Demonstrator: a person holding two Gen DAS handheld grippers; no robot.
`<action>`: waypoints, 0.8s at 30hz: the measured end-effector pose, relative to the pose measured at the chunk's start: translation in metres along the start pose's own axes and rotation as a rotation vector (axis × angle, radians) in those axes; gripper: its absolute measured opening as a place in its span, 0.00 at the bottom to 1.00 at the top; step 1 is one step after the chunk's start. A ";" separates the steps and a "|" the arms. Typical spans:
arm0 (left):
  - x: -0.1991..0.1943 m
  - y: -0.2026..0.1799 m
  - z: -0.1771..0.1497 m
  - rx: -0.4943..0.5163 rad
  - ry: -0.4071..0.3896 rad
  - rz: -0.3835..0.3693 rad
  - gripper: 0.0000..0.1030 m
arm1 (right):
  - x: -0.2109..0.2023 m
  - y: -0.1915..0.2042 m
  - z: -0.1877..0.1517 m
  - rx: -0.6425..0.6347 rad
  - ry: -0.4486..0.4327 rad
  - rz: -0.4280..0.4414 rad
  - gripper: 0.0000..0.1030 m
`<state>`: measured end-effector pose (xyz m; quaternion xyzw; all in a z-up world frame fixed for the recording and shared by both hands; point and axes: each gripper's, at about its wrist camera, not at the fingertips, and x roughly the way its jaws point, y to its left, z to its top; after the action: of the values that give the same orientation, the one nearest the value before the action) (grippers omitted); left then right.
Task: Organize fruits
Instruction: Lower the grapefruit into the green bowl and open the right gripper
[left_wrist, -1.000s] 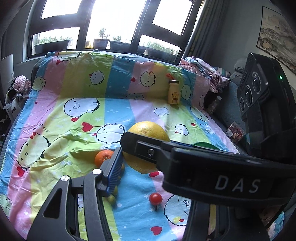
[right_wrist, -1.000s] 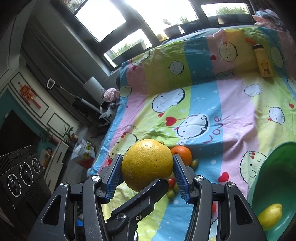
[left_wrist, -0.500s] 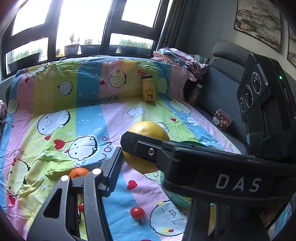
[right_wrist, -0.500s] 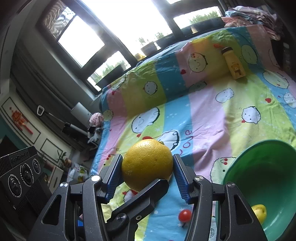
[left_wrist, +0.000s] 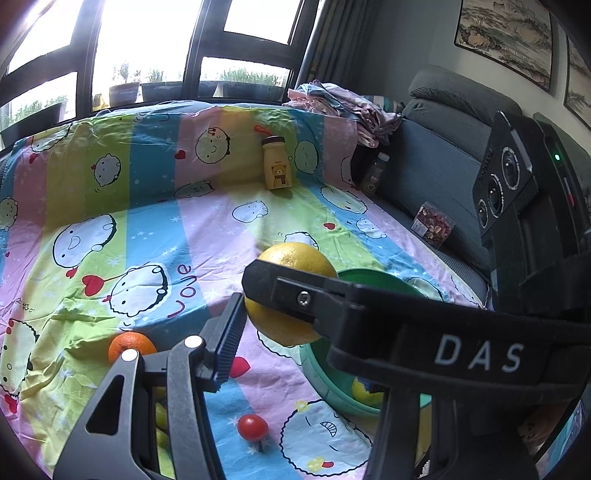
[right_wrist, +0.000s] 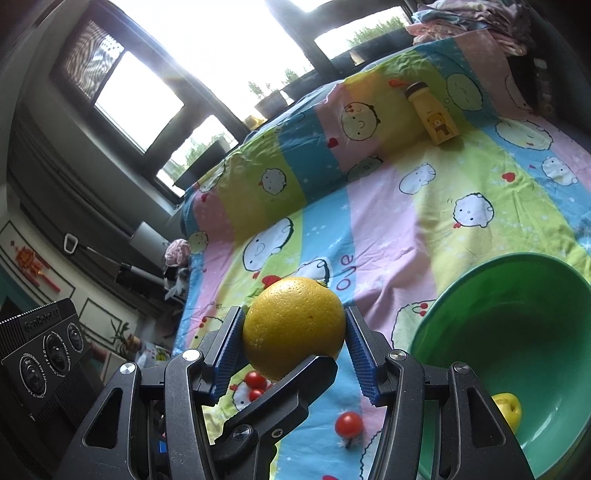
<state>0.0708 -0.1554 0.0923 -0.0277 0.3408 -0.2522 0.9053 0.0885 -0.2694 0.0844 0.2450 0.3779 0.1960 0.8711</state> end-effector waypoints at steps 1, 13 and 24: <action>0.002 -0.001 -0.001 0.001 0.004 -0.004 0.50 | 0.000 -0.003 -0.001 0.007 -0.001 -0.002 0.56; 0.021 -0.012 -0.005 0.009 0.028 -0.051 0.50 | -0.006 -0.026 -0.005 0.066 -0.011 -0.039 0.56; 0.035 -0.015 -0.008 0.006 0.049 -0.100 0.50 | -0.009 -0.039 -0.007 0.098 -0.016 -0.081 0.56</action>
<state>0.0812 -0.1844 0.0684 -0.0355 0.3604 -0.2986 0.8830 0.0839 -0.3035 0.0633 0.2732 0.3897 0.1398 0.8683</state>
